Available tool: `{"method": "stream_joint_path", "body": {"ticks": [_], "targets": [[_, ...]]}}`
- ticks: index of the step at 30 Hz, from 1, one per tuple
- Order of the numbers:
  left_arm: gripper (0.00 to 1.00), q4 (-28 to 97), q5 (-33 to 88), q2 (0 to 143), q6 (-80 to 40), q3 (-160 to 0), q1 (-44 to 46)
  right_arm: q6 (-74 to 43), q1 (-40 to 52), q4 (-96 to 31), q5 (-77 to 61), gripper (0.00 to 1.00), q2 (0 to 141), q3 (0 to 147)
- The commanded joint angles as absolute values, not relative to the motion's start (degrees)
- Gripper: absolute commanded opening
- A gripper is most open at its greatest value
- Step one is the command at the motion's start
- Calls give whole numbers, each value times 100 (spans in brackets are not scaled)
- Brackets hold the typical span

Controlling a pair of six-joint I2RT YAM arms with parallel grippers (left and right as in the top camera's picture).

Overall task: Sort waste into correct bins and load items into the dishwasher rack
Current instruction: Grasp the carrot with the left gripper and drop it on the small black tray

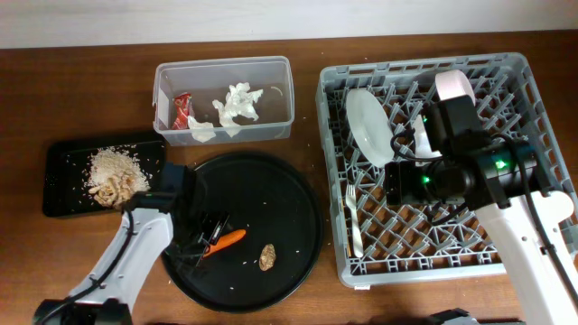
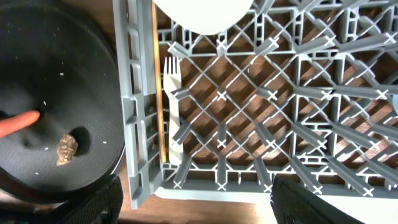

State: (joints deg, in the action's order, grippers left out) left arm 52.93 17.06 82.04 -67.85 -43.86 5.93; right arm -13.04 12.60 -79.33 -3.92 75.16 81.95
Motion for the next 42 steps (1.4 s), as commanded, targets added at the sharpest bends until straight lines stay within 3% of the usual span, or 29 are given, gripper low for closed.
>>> {"method": "stream_joint_path", "body": {"ticks": [1,9,11,14,15,18,22,29,36,42], "targets": [[99,4687,1033,8178,-7424,-4029,602,-1223,1219,-7970,-379,80,7463,8256],[98,4298,425,8600,-7415,-4010,602,-1221,1219,-7999,-377,80,7463,8254],[89,4309,528,8757,-7411,-4010,602,-1221,1219,-7999,-377,80,7463,8254],[52,4300,550,8774,-7349,-4010,593,-1221,1219,-7999,-377,80,7463,8254],[45,4259,482,8774,-7349,-4010,585,-1223,1219,-7999,-377,80,7463,8254],[36,4178,464,8774,-7347,-4012,585,-1223,1219,-7999,-377,80,7463,8254],[34,4032,464,8774,-7343,-4014,585,-1223,1219,-7999,-377,80,7463,8254],[28,3997,447,8772,-5946,-4294,585,-1225,1219,-8003,-379,80,7463,8252],[26,5070,-419,8436,-4694,-5896,567,-1225,1219,-8020,-379,80,7463,8252],[26,4587,-694,8366,-4510,-6692,-1087,-1225,1219,-8042,-381,80,7463,8252]]}}
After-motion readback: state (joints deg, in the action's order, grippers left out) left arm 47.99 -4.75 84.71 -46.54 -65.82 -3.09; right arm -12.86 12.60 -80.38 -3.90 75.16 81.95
